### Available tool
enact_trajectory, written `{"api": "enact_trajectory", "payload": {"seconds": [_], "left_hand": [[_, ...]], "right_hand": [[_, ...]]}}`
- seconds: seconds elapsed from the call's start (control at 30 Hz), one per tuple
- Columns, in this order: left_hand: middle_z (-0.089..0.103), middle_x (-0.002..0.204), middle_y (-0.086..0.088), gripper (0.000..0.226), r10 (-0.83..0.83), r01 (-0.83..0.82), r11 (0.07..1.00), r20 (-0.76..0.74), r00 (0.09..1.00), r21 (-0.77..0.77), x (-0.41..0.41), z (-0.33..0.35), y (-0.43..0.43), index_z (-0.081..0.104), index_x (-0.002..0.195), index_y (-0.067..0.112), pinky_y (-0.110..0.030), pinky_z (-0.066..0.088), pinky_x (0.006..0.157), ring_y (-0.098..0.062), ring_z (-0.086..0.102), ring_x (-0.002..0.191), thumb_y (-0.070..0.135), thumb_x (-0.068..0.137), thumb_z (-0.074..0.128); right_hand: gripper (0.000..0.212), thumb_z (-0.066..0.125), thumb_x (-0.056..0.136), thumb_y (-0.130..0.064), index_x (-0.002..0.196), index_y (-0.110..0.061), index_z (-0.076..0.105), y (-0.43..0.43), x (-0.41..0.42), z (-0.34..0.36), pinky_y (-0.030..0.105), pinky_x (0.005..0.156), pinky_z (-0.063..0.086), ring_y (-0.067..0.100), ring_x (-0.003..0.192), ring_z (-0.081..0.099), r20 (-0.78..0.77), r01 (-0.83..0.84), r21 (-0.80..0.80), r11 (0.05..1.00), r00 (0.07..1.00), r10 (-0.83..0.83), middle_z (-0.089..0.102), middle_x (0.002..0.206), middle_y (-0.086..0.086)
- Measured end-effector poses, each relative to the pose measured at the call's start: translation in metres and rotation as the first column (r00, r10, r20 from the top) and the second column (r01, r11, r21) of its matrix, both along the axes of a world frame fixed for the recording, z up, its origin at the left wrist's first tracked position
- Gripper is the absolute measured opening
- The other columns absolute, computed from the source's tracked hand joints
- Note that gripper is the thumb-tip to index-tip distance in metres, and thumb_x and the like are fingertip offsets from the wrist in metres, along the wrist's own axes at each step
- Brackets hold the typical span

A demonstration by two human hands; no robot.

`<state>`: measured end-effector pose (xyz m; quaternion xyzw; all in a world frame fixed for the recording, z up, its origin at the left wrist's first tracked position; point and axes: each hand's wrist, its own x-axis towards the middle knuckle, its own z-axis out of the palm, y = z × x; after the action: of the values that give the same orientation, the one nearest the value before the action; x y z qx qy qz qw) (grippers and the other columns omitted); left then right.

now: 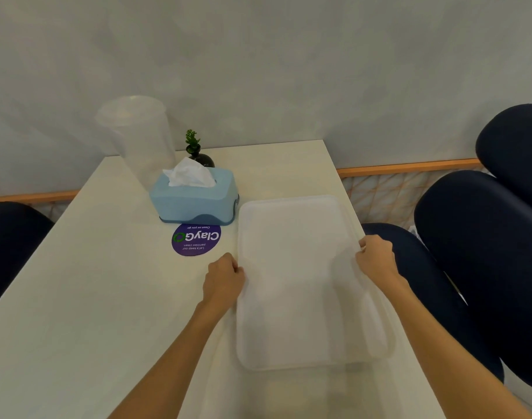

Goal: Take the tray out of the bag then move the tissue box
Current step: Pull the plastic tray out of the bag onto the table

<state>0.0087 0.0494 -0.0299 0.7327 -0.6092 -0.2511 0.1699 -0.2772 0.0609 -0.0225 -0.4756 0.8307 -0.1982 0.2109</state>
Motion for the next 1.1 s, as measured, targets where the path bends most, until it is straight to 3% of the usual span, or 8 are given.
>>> {"api": "enact_trajectory", "payload": {"seconds": [0.2,0.37,0.53,0.63,0.7,0.77,0.97,1.1], "left_hand": [[0.064,0.098,-0.014,0.016,-0.012,0.012,1.000,0.019,1.000,0.001,-0.011,0.001,-0.018,0.058,0.102,0.002,-0.029,0.047,0.071,-0.021,0.055,0.078,0.015,0.095,0.054],[0.065,0.105,-0.015,0.020,-0.025,0.025,1.000,0.025,0.999,0.009,-0.015,0.001,-0.023,0.057,0.108,0.002,-0.027,0.047,0.077,-0.018,0.055,0.081,0.018,0.095,0.054],[0.065,0.107,-0.016,0.020,-0.028,0.028,1.000,0.026,0.999,0.009,-0.012,-0.001,-0.025,0.057,0.108,0.002,-0.025,0.045,0.076,-0.018,0.055,0.081,0.018,0.095,0.055],[0.066,0.106,-0.013,0.023,-0.035,0.035,0.999,0.030,0.999,0.003,-0.002,0.001,-0.026,0.059,0.108,0.005,-0.025,0.045,0.075,-0.017,0.055,0.081,0.024,0.095,0.056],[0.068,0.103,-0.010,0.025,-0.045,0.045,0.999,0.048,0.998,0.013,0.002,0.003,-0.028,0.061,0.106,0.009,-0.027,0.045,0.073,-0.017,0.057,0.081,0.030,0.095,0.055],[0.068,0.099,-0.006,0.024,-0.038,0.037,0.999,0.061,0.997,0.005,0.010,0.005,-0.029,0.063,0.103,0.012,-0.031,0.047,0.072,-0.018,0.058,0.081,0.032,0.094,0.056],[0.066,0.109,-0.006,0.022,0.116,-0.116,0.993,0.035,0.993,-0.025,0.057,0.024,-0.057,0.066,0.103,0.015,-0.036,0.045,0.080,-0.028,0.058,0.097,0.029,0.091,0.055],[0.069,0.102,-0.013,0.021,0.186,-0.186,0.982,0.025,0.982,0.022,0.102,0.034,-0.087,0.066,0.094,0.014,-0.038,0.053,0.080,-0.033,0.063,0.088,0.029,0.086,0.054]], "right_hand": [[0.017,0.050,0.087,0.003,0.097,0.006,0.064,-0.020,-0.008,0.001,0.022,0.042,0.030,0.025,0.061,0.051,-0.009,0.012,0.037,0.999,1.000,-0.012,0.060,0.083,0.015],[0.010,0.049,0.087,0.004,0.083,-0.001,0.057,-0.023,-0.009,0.002,0.023,0.042,0.026,0.017,0.050,0.040,-0.040,0.026,0.039,0.999,0.999,-0.025,0.054,0.080,0.013],[0.014,0.048,0.089,0.004,0.077,-0.003,0.047,-0.026,-0.009,0.001,0.023,0.042,0.025,0.015,0.049,0.036,-0.079,-0.004,0.047,0.999,0.997,0.008,0.041,0.063,0.004],[0.009,0.048,0.089,0.002,0.089,-0.001,0.057,-0.030,0.000,0.008,0.024,0.046,0.034,0.022,0.059,0.048,-0.088,-0.020,0.047,0.999,0.996,0.024,0.058,0.086,0.017],[0.024,0.049,0.090,-0.002,0.113,0.002,0.056,-0.031,0.003,0.014,0.033,0.063,0.049,0.034,0.088,0.057,-0.114,-0.029,0.011,1.000,0.993,0.030,0.058,0.111,0.022],[0.032,0.050,0.091,-0.006,0.121,0.001,0.053,-0.035,0.006,0.019,0.045,0.081,0.053,0.039,0.105,0.055,-0.157,-0.064,-0.026,0.998,0.986,0.059,0.054,0.121,0.023],[0.032,0.052,0.090,-0.008,0.120,-0.004,0.059,-0.063,0.048,0.046,0.038,0.092,0.049,0.033,0.110,0.057,-0.019,-0.252,-0.131,0.959,0.968,0.252,0.054,0.126,0.019],[0.028,0.056,0.090,-0.013,0.116,-0.007,0.061,-0.082,0.091,0.057,0.027,0.077,0.042,0.022,0.090,0.055,0.194,-0.355,-0.123,0.927,0.907,0.374,0.061,0.118,0.017]]}}
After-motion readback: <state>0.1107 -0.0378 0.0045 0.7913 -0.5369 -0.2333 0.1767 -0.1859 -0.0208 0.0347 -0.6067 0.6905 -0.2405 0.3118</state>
